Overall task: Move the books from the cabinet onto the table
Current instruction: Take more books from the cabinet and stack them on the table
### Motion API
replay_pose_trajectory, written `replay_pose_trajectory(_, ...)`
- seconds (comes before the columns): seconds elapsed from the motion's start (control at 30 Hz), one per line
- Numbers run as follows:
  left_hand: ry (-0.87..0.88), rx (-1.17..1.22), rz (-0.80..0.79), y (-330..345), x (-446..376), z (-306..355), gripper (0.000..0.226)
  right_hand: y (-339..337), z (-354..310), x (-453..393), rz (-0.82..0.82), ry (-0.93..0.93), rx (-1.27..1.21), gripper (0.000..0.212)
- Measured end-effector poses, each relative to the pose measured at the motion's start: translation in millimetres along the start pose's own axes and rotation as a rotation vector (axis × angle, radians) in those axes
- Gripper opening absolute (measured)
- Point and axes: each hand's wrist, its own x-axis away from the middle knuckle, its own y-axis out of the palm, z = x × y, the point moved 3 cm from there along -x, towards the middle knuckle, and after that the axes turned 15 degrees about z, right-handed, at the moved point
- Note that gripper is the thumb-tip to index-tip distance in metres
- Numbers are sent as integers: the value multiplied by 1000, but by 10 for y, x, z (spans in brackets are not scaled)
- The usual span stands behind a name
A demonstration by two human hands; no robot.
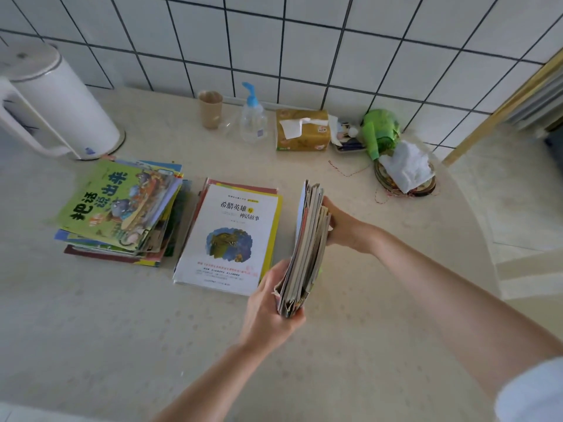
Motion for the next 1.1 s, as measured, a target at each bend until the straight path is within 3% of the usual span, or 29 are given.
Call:
replay_pose_trajectory(0.1,40,-6,-18,-7,-19,67,95,-50,-5,-41,-80,9,-28,103)
replay_pose_trajectory(0.17,49,7,-31,-5,-32,86,95,-94,-3,-51,-104,2,-17,96)
replay_pose_trajectory(0.3,-12,34,-55,-47,-74,3,82,-186,84,60,5,56,-6,82)
replay_pose_trajectory(0.47,-97,68,-167,-166,-23,-47,73,-230,269,425,-5,-4,-26,73)
replay_pose_trajectory(0.63,-186,68,-205,-412,-45,-268,75,-103,501,836,127,-51,-138,61)
replay_pose_trajectory(0.8,1,-69,-303,-598,-178,-243,52,191,678,1142,308,-21,-277,60)
replay_pose_trajectory(0.9,24,-48,-251,-603,-134,-333,54,214,706,1175,277,-121,-169,69)
replay_pose_trajectory(1.1,-6,-99,37,-580,204,-256,57,295,691,1221,320,-115,-105,73)
